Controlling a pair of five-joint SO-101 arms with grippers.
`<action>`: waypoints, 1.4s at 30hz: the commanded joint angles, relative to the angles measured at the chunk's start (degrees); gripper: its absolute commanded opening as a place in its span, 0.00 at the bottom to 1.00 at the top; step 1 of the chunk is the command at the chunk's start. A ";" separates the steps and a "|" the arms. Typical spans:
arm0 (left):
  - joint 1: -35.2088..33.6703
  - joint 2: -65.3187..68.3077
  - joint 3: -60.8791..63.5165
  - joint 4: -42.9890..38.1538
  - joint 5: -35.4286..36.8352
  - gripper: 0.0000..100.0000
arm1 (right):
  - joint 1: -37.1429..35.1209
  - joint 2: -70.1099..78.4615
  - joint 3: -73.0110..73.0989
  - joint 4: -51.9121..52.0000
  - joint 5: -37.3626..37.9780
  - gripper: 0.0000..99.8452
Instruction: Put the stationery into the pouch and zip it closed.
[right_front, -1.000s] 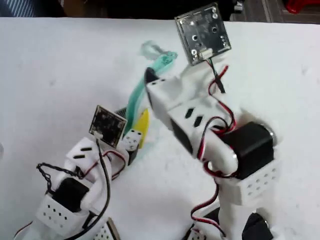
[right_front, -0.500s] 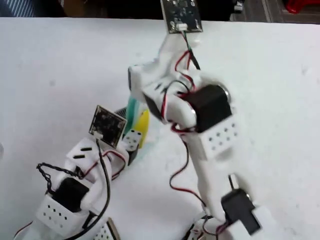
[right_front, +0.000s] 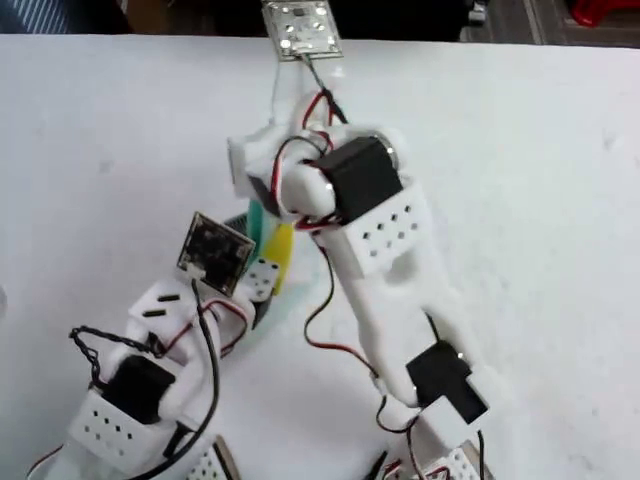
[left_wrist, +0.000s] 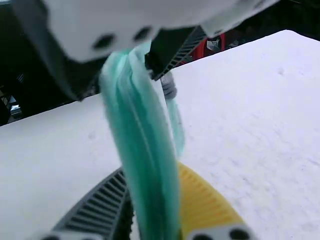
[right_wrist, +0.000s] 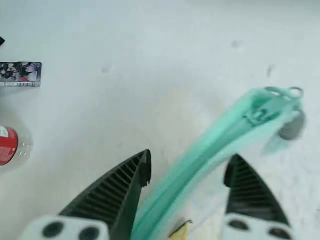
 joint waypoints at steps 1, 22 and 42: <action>0.40 0.66 0.53 0.97 -1.23 0.02 | 0.84 -0.04 -2.02 1.10 0.00 0.03; -8.22 0.57 -9.58 12.31 -0.53 0.24 | 2.77 -0.75 -3.78 -21.41 2.37 0.02; -21.23 -26.42 2.02 10.81 7.03 0.24 | 26.15 7.25 8.09 -1.45 12.13 0.02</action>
